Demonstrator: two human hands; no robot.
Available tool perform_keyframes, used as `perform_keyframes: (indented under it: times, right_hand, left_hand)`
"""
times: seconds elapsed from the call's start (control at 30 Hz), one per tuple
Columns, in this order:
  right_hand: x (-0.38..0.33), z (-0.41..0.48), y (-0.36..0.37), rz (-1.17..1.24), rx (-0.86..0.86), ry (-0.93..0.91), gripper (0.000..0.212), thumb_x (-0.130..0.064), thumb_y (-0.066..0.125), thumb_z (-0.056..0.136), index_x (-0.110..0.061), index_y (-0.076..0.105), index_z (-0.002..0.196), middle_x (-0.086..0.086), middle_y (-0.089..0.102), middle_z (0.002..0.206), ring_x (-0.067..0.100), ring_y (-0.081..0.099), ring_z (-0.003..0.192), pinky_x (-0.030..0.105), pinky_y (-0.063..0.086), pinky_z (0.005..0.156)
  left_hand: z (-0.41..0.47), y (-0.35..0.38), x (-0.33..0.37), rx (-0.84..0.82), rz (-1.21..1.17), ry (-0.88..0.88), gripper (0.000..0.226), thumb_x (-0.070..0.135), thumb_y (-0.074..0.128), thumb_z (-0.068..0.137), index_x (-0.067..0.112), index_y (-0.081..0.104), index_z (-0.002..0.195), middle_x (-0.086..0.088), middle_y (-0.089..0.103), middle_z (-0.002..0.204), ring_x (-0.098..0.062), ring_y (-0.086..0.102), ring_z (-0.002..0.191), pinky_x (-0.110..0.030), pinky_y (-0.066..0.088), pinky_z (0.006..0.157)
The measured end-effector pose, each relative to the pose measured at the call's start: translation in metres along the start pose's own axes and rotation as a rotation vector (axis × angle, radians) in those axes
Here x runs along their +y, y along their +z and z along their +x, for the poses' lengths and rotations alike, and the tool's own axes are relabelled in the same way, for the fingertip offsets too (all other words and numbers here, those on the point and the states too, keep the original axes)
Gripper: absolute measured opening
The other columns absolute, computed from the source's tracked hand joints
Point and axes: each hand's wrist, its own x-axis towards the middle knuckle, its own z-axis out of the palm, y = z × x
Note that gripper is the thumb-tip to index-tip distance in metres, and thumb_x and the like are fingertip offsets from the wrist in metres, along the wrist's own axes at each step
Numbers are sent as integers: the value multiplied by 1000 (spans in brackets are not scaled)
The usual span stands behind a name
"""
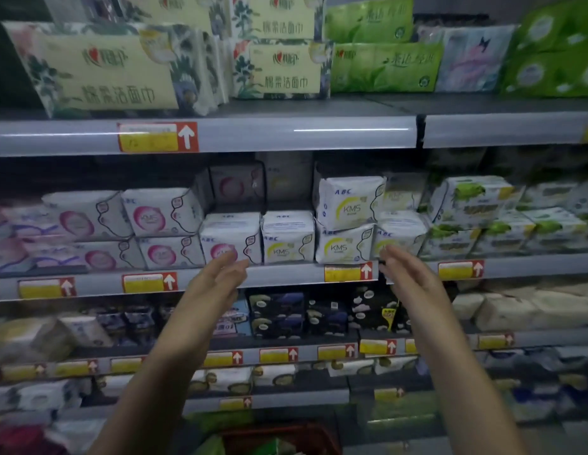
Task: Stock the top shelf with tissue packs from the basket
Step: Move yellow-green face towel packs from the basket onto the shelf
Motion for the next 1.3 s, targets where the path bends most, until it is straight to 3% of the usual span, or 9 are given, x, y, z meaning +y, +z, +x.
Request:
perform_keyframes:
  times: [0.17,0.23,0.4,0.57,0.83,0.97,1.13,1.23,1.3]
  right_hand:
    - [29,-4,4,-27,-20,82,37,-36,51,95,-31,53,131,-17,55,128,3,51,118,17,38,86]
    - [41,-7,6,-31,-16,113,34,-33,51,96,-32,53,129,-15,55,129,5,52,120,21,39,91]
    - [76,-18,15,-34,-11,213,33,-27,52,96,-26,55,129,-13,58,127,5,52,119,21,39,92]
    - [111,-30,17,-61,-4,271,30,-25,53,96,-27,56,126,-13,59,124,-4,53,108,17,40,88]
    - [162,-42,0,-64,89,403,30,-22,58,93,-20,61,123,-4,61,126,14,55,119,33,40,104]
    - [175,-50,-4,-63,105,445,25,-21,58,94,-23,62,118,-4,61,125,15,54,120,37,38,108]
    - [196,-63,-3,-108,96,518,28,-21,57,94,-21,61,122,-2,60,127,16,53,120,29,37,94]
    - [209,-70,1,-118,76,563,24,-21,56,95,-23,61,118,-1,58,128,17,52,121,29,35,94]
    - [216,-73,4,-119,66,593,23,-20,55,95,-24,60,117,2,58,129,19,52,122,29,35,95]
  left_hand:
    - [3,2,-30,10,-11,-86,34,29,51,98,32,49,132,5,58,135,-15,51,128,-38,35,113]
    - [6,0,-43,19,-17,-113,33,27,53,98,29,51,130,0,56,136,-18,50,128,-37,37,110]
    - [-1,-14,-73,6,-21,-188,74,61,65,59,36,52,128,0,51,142,-19,50,129,-37,39,101]
    - [-12,-17,-101,11,-56,-237,58,65,65,54,46,58,109,1,55,137,-19,51,126,-31,41,92]
    - [-24,-14,-153,75,-70,-401,76,57,69,47,29,59,117,-7,55,136,-24,51,126,-39,41,98]
    - [-28,-12,-175,83,-75,-461,66,52,69,59,30,56,119,-8,49,144,-28,46,132,-52,35,110]
    - [-37,-11,-211,105,-23,-556,32,27,58,96,25,57,127,-7,55,136,-26,49,128,-41,38,105]
    - [-45,-12,-225,146,-20,-608,13,22,63,93,32,64,101,-8,61,127,-27,54,121,-44,40,106]
    - [-50,-14,-233,177,-20,-639,25,36,73,78,34,68,102,-8,62,127,-29,56,120,-50,41,106]
